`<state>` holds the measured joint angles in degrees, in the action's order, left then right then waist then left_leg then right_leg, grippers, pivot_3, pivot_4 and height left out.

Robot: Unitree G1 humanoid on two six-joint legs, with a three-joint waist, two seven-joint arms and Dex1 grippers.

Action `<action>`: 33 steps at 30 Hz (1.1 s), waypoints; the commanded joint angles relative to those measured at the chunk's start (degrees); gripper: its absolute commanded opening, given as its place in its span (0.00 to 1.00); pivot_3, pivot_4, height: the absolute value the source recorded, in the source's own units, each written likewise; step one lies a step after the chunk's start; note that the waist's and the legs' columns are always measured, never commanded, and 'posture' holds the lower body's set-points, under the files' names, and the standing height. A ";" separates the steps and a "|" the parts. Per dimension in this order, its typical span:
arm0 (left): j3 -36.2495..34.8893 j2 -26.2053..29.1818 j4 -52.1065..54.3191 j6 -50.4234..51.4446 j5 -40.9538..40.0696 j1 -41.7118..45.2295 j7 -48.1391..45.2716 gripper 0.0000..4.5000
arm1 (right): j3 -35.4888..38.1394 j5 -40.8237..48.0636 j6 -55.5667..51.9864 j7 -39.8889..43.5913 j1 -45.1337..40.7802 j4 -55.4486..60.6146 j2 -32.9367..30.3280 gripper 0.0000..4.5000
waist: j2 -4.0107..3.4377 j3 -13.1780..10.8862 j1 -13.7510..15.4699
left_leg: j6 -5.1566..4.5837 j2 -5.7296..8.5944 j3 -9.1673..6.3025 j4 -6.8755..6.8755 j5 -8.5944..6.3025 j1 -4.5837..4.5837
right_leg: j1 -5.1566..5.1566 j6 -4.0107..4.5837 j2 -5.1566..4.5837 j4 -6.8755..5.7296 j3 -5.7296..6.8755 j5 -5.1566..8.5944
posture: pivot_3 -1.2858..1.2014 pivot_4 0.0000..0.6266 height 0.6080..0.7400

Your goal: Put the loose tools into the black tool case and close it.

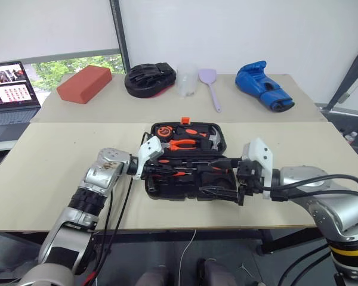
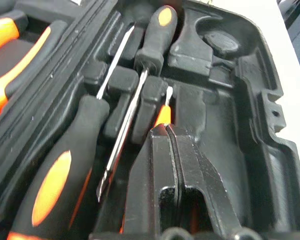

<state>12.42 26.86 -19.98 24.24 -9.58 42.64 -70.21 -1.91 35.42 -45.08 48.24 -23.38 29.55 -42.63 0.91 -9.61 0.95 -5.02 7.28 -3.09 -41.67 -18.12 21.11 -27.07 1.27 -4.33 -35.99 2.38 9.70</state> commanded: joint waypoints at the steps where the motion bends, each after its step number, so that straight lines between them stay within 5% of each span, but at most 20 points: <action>1: -0.69 0.33 -0.12 0.80 -0.70 0.39 0.10 0.01 | 0.36 -0.09 1.14 -0.11 -0.81 0.40 0.37 1.00 | 0.00 0.00 -0.05 | 0.00 0.00 0.00 0.00 0.00 0.00 | 0.00 0.00 0.00 0.00 0.00 0.00 | 0.52 0.24 1.00; 16: -0.49 8.08 -0.92 1.35 -1.74 5.91 -7.35 0.01 | 0.27 -1.38 2.06 0.39 -0.47 -0.62 1.10 1.00 | 0.00 0.00 -0.08 | 0.00 0.01 0.00 0.00 0.00 0.01 | -0.02 0.00 0.00 0.00 0.00 0.00 | 0.52 0.24 1.00; 33: 5.71 2.97 -10.27 -11.18 6.57 7.67 -7.20 0.01 | 1.57 -1.13 1.84 -1.00 0.80 0.13 1.32 1.00 | 0.00 0.01 -0.09 | 0.00 0.01 0.00 0.00 0.00 0.01 | -0.02 0.00 0.00 0.00 0.00 0.00 | 0.52 0.24 1.00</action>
<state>17.02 30.59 -29.78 13.64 -3.95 49.92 -76.92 -1.89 33.94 -44.34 47.45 -22.00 28.05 -41.23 0.91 -9.61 0.85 -5.03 7.29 -3.09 -41.67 -18.12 21.12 -27.09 1.27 -4.33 -36.00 2.38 9.70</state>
